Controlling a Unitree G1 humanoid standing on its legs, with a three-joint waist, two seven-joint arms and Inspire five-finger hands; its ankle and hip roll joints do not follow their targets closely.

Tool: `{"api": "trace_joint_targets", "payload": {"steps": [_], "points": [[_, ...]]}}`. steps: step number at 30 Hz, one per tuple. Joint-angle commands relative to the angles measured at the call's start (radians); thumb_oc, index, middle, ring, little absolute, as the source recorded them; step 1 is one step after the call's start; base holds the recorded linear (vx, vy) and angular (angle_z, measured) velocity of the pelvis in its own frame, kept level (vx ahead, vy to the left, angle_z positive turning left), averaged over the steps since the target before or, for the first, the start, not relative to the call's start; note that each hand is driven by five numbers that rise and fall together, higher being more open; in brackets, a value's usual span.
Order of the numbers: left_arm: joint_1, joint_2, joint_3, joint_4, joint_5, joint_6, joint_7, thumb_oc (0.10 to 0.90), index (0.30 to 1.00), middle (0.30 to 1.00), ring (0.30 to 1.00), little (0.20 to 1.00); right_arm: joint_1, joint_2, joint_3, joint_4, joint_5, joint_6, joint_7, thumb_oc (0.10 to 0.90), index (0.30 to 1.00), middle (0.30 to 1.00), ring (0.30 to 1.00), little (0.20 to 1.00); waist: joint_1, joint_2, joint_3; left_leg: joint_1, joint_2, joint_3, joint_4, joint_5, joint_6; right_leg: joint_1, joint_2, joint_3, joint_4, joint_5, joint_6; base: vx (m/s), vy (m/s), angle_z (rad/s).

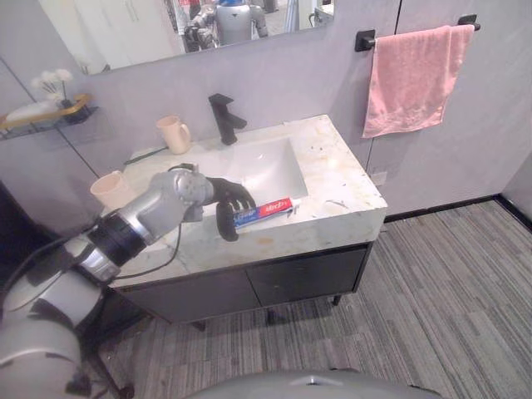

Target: Organize the bathroom.

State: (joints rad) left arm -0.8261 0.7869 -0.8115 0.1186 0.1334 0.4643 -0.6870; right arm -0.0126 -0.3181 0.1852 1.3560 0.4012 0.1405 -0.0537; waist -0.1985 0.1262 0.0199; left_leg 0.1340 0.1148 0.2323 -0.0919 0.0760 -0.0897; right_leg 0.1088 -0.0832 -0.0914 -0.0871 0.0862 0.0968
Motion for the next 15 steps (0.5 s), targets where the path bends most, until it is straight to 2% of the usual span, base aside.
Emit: {"api": "trace_joint_targets", "payload": {"steps": [1,15], "points": [[-0.127,0.043,0.076,0.047,0.089,-0.010,0.100,0.800,0.900,0.900,0.900,0.900,-0.021,-0.046,-0.007,-0.006,0.023,-0.018,-0.001,0.800,0.900,0.900,0.900,0.900,0.000,-0.025,0.016,0.045,-0.037,-0.002,0.022,-0.091,0.059,-0.002,0.023,-0.014,0.072,-0.110,0.005,0.00,0.000,0.00],[-0.031,0.009,0.122,0.016,0.121,0.003,0.160,0.800,0.900,0.900,0.900,0.900,-0.020,-0.035,-0.015,-0.002,0.040,-0.025,-0.006,0.800,0.900,0.900,0.900,0.900,0.014,-0.031,0.023,0.040,-0.038,-0.014,0.030,-0.094,0.061,-0.002,0.021,-0.018,0.077,-0.112,0.002,0.00,0.000,0.00]]}}
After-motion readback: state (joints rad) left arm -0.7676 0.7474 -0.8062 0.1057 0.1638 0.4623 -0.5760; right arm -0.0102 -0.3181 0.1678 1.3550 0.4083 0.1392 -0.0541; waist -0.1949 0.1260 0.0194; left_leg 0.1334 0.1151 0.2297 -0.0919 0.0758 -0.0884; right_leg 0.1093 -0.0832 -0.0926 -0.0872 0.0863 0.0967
